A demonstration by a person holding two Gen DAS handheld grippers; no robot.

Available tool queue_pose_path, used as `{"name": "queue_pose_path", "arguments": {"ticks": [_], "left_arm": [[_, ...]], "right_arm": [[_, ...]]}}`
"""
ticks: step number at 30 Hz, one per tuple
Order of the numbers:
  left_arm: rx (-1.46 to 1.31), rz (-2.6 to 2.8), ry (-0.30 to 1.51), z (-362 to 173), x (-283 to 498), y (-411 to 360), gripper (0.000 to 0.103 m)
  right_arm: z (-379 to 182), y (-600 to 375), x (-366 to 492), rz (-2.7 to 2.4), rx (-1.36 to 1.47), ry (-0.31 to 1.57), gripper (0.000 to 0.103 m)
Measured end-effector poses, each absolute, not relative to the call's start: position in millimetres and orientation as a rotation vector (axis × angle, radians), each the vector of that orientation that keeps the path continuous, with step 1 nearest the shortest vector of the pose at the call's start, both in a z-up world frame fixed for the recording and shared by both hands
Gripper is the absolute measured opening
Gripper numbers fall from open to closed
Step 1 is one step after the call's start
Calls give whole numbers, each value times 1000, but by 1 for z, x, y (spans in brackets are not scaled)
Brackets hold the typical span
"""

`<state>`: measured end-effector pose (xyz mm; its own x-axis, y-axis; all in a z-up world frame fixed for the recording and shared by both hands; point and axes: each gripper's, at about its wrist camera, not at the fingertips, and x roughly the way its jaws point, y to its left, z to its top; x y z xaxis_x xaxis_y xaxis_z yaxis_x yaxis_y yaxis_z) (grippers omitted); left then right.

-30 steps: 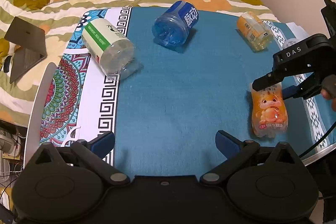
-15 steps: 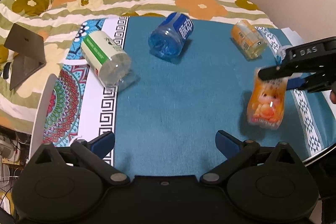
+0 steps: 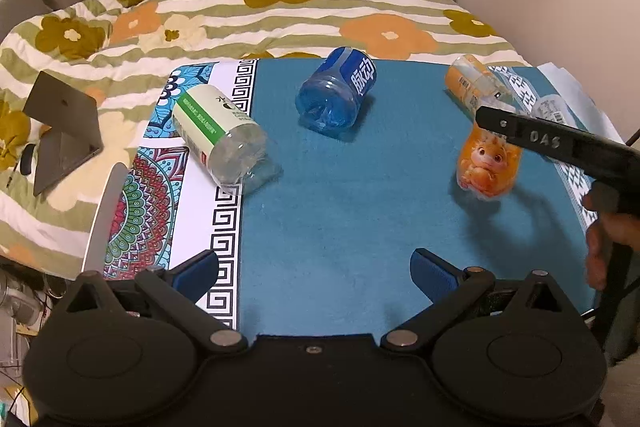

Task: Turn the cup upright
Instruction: 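Rotate the orange cup upright with the right tool, open end up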

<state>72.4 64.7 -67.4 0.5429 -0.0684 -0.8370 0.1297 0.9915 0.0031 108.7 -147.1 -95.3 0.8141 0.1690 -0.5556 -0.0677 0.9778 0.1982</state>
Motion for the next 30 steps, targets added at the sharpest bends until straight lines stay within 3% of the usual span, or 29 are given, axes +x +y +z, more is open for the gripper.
{"name": "queue_pose_path", "arguments": {"ticks": [7,20,22,24,26,30], "left_arm": [[78,-128,997,-74,67,65,103],[53,-133,1000,-73,62,65,103],[55,-130,1004,-73,61,65,103],[54,-125,1005,-72,61,64,103],[50,-122,1002,-71,59,63,103],[48,-117,991,-64,57,61,103]], "right_arm": [[-112,-134,88,124,68,528,70],[-110,-126,68,134,27,569,72],[-110,-126,68,141,32,570,76],[-109,-126,68,134,34,566,94],[-107,-126,66,122,34,552,103],[-101,-129,69,120,50,572,103]]}}
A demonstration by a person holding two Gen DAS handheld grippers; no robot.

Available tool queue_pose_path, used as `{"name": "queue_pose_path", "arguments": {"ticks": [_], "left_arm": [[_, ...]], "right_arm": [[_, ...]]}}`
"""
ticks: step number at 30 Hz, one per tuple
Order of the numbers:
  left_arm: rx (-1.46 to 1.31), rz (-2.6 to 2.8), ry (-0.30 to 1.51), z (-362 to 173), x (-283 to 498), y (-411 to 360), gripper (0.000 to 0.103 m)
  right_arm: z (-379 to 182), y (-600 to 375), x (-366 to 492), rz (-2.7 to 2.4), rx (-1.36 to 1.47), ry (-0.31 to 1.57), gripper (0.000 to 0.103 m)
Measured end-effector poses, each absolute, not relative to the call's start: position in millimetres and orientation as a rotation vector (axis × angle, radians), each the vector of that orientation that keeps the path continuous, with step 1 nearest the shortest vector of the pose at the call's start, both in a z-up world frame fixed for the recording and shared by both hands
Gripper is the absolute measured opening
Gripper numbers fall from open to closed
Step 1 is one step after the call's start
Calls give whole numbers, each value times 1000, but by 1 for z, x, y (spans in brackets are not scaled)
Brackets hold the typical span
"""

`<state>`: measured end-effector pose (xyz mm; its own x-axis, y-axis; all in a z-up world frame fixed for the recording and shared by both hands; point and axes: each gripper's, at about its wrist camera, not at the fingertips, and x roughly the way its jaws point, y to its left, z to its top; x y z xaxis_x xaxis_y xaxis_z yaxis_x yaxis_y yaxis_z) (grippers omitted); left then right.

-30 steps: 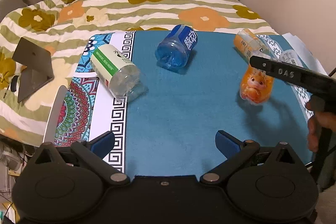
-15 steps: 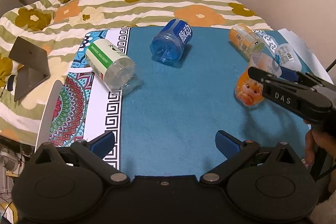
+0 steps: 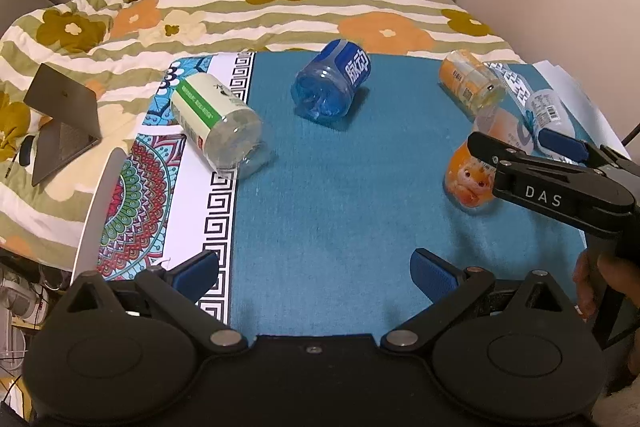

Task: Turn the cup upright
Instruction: 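Rotate the orange cup upright with the right tool, open end up, then lower the cup onto the cloth and open the right tool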

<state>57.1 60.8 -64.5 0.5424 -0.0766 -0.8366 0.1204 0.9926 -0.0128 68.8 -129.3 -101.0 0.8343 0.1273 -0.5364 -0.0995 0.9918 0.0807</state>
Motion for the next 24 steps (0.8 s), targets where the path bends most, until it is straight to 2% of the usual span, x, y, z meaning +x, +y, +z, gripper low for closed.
{"name": "queue_pose_path", "arguments": {"ticks": [15,19,24], "left_arm": [[76,-94,877,-9,47,38,103],[103,-80,855,-3,37,30,103],[130,-53,853,-4,25,23,103]], "right_arm": [[-22,-172,34,84,73,803,103],[-11,-187,23,59,91,920,103],[-7,-202,11,20,81,970,103]]}}
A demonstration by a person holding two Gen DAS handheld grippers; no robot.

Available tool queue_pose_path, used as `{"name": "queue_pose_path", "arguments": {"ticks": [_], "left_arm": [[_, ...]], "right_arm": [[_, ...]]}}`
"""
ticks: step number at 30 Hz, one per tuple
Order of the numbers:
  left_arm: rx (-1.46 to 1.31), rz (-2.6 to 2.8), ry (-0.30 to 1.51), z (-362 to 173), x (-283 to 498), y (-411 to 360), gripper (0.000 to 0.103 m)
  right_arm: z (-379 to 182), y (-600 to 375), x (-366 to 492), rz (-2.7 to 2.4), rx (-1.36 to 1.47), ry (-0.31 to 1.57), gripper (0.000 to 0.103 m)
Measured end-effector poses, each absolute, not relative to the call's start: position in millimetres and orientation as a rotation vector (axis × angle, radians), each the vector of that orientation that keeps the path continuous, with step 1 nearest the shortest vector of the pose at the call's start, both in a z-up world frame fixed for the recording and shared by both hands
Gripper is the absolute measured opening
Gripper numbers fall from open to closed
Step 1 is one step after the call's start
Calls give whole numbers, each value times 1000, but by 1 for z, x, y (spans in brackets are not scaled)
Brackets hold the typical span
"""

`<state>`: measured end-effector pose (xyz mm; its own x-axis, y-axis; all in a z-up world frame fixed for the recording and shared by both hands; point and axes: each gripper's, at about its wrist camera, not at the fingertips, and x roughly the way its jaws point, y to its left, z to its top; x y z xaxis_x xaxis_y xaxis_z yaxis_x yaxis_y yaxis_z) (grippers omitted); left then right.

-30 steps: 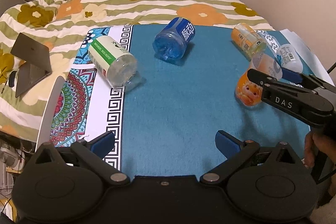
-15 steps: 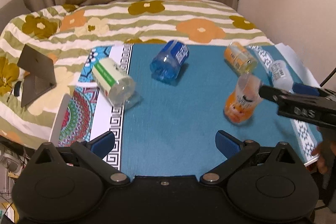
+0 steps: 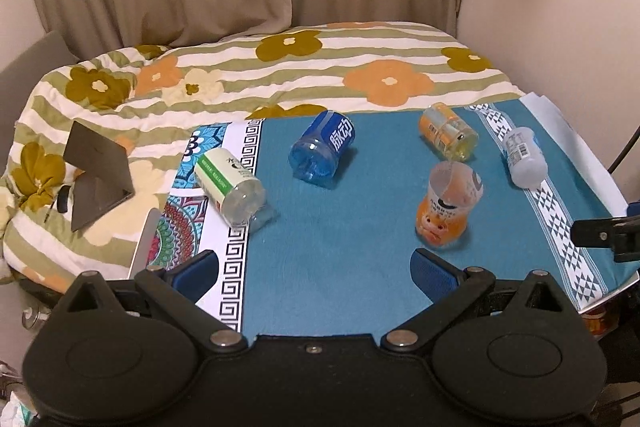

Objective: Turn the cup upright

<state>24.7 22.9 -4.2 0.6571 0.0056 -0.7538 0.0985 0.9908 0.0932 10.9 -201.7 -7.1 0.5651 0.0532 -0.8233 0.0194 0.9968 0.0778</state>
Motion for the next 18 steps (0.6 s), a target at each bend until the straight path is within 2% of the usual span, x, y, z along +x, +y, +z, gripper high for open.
{"name": "queue_pose_path", "arguments": {"ticks": [18], "left_arm": [[129,-40,820,-1,8,8,103]], "right_arm": [[-10,-213,-9,-10,79,972,103]]}}
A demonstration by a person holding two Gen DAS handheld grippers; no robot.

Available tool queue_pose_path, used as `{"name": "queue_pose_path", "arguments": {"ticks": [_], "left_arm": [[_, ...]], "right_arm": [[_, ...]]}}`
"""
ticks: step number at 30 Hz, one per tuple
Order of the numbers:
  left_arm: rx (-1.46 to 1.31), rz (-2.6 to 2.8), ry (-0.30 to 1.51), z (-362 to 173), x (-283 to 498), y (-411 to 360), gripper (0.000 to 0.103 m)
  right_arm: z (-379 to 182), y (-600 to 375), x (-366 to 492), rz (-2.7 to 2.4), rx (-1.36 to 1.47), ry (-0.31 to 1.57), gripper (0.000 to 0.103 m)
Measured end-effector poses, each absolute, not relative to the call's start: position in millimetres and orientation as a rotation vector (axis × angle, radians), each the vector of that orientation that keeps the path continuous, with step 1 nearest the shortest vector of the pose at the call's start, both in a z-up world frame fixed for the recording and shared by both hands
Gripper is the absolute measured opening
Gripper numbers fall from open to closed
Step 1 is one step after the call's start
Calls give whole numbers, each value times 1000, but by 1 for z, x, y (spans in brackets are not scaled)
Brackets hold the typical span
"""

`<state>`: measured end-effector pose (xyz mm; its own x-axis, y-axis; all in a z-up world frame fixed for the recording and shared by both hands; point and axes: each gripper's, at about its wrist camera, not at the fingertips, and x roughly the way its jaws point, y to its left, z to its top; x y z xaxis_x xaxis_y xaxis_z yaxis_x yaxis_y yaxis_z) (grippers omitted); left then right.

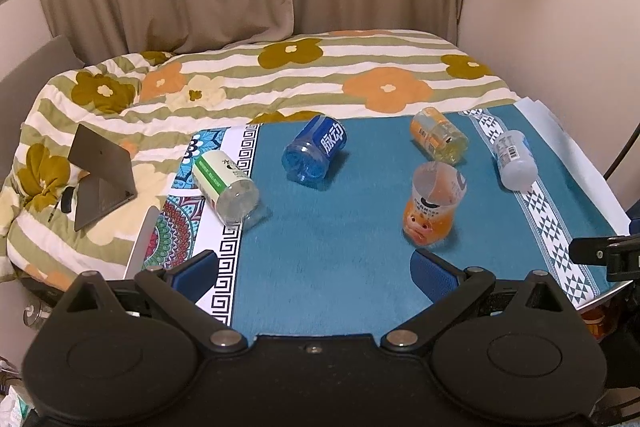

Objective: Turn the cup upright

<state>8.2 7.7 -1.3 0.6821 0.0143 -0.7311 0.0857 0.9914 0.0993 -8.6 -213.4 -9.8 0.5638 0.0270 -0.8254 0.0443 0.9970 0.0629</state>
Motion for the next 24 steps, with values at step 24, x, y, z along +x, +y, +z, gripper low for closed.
{"name": "queue_pose_path", "arguments": {"ticks": [24], "left_arm": [[140,-48,810,0,14,7,103]], "right_arm": [[-12,-213,-4,-28,77,972,103]]}}
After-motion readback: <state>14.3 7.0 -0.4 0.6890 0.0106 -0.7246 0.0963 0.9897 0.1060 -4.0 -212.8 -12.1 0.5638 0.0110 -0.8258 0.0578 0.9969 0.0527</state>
